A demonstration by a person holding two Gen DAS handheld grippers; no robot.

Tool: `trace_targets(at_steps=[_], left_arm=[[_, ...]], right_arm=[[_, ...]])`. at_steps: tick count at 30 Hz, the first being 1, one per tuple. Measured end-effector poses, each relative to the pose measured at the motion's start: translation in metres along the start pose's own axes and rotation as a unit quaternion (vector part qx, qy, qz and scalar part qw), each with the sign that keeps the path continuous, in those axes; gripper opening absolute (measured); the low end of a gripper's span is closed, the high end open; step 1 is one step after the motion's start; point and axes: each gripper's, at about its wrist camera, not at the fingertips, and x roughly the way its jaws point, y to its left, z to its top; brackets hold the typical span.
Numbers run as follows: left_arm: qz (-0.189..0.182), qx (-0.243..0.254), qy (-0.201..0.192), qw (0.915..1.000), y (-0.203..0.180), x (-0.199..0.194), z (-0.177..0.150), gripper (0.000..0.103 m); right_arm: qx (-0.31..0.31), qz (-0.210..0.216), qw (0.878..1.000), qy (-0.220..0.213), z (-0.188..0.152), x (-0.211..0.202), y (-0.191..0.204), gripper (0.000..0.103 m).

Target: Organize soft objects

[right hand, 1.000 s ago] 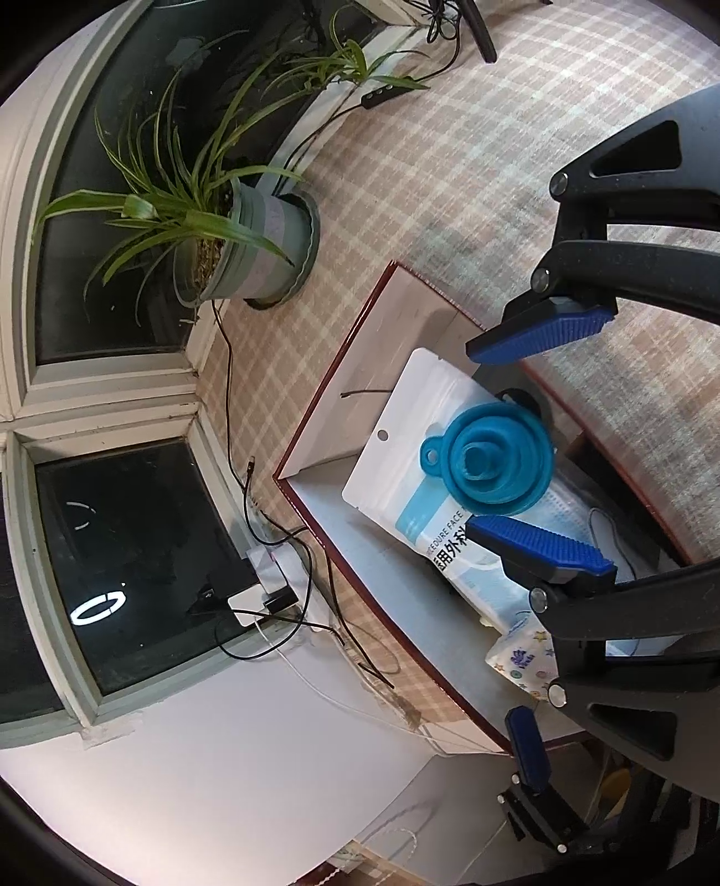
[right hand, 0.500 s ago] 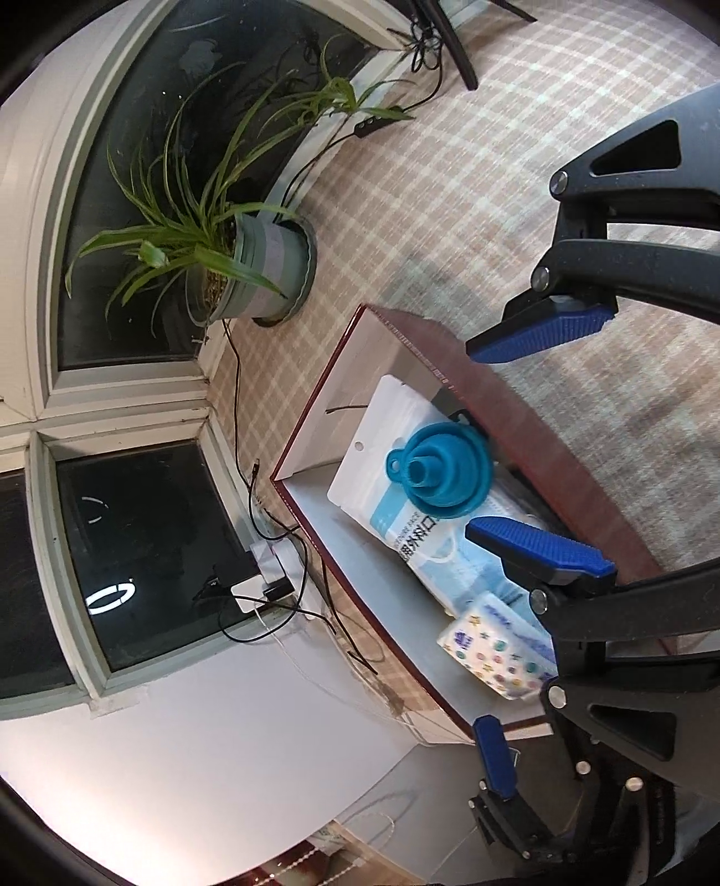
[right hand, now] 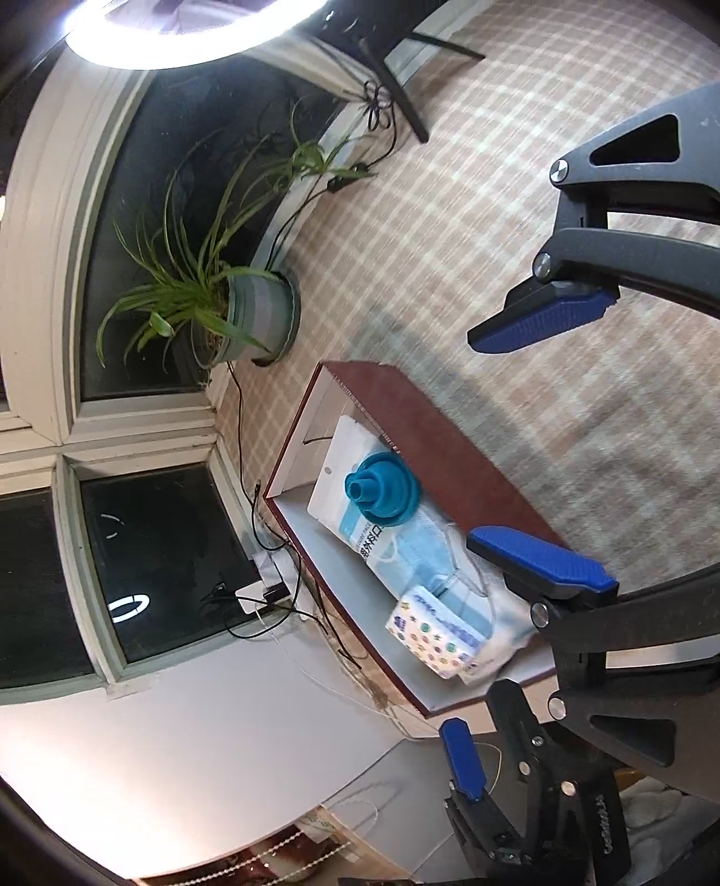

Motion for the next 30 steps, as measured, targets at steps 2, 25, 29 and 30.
trace_targets(at_steps=[2,25,29,30], left_arm=[[0.001,0.003,-0.003,1.0,-0.008,-0.006,-0.004,0.066],[0.033,-0.001,-0.045,0.9984,-0.057,-0.066,-0.05,0.07],[0.035,-0.006,-0.052,0.998,-0.059,-0.073,-0.054,0.07],[0.034,-0.007,-0.054,0.998,-0.06,-0.075,-0.055,0.07]], right_arm=[[0.0,-0.002,1.0,-0.004,-0.007,-0.011,-0.001,0.062],[0.002,-0.012,0.998,-0.056,-0.079,-0.107,-0.02,0.075],[0.001,-0.013,0.998,-0.061,-0.089,-0.117,-0.019,0.076],[0.002,-0.011,0.998,-0.06,-0.091,-0.118,-0.018,0.076]])
